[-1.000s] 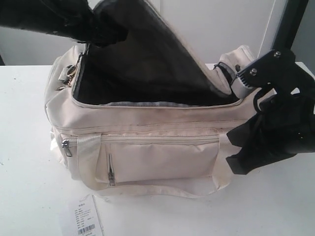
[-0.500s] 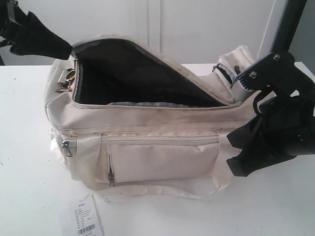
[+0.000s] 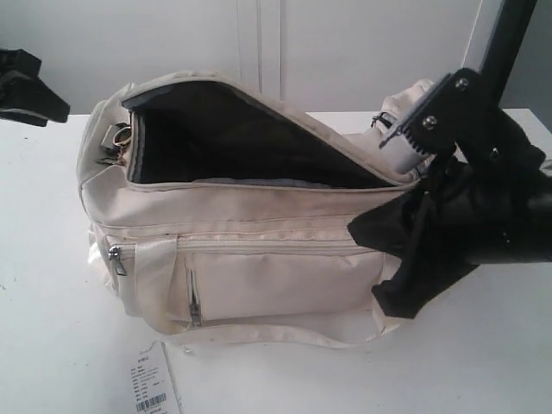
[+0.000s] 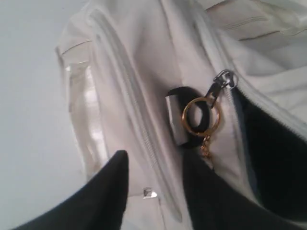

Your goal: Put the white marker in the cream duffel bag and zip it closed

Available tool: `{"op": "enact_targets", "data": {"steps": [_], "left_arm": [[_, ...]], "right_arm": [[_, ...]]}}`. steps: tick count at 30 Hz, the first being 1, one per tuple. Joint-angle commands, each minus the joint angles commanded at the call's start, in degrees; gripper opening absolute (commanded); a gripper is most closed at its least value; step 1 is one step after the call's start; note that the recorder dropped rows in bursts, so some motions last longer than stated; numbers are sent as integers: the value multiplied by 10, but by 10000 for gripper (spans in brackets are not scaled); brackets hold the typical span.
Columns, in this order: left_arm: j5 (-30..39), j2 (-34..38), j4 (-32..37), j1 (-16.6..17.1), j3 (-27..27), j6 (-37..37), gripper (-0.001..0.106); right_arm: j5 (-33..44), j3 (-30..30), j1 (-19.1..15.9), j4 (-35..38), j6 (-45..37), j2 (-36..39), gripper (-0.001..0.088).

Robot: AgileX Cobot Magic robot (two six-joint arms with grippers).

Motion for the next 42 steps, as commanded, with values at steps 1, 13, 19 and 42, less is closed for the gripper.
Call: {"op": "enact_targets", "data": {"steps": [1, 13, 19, 42], "left_arm": [[-17, 0, -27, 5, 0, 17, 620], [32, 105, -208, 57, 0, 79, 618], [40, 134, -234, 50, 0, 92, 618], [90, 179, -332, 32, 0, 237, 106]], "right_arm": [[5, -16, 2, 3, 0, 1, 0], [1, -295, 123, -30, 2, 235, 0], [-18, -420, 156, -70, 2, 348, 0], [44, -661, 197, -398, 92, 573, 421]]}}
